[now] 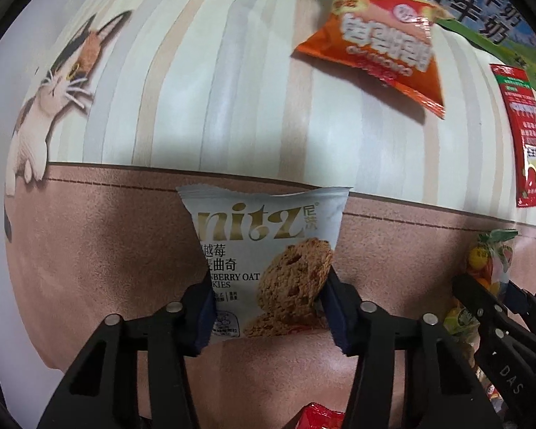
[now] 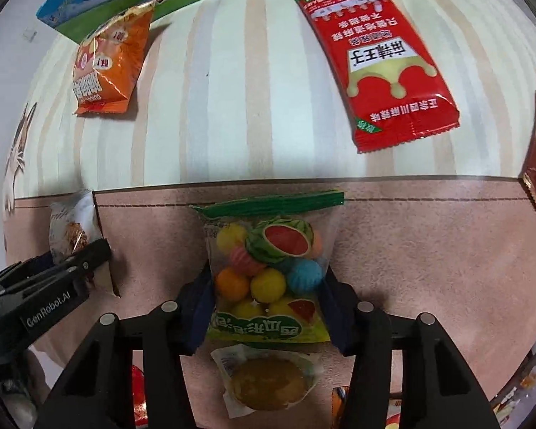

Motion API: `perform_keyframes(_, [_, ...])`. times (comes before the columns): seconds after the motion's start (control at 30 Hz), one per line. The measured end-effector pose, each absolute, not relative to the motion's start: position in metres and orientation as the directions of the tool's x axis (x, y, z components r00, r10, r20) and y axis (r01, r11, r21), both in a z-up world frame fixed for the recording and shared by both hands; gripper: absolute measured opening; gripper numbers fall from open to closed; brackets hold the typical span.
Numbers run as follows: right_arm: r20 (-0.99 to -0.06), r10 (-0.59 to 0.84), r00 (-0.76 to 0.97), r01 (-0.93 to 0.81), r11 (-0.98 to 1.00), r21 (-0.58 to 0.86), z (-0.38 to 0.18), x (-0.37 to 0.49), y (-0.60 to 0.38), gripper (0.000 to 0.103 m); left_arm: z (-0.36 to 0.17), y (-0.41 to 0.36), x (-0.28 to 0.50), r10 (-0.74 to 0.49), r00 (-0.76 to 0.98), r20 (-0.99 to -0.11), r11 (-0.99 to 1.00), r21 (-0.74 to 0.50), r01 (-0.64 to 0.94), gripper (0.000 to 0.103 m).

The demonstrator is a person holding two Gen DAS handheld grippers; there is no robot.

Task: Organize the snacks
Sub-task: 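Lift the Nitz pack and gum bag toward the cardboard box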

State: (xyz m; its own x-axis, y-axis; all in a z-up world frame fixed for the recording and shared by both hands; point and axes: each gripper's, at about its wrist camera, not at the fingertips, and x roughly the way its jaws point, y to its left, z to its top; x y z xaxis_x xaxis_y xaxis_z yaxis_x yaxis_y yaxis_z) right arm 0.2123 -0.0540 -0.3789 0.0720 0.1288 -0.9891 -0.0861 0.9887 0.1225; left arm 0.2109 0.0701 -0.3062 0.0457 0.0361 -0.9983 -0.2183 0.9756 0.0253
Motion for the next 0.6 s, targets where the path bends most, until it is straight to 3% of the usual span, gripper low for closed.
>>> perform_keyframes(0.6, [-0.940, 0.293, 0.174, -0.119, 0.954, 0.275, -0.292, 0.201, -0.063, 0.051, -0.207, 0.048, 0.219, -0.059, 0.195, -0.979, 0.984, -0.090, -0.154, 0.046])
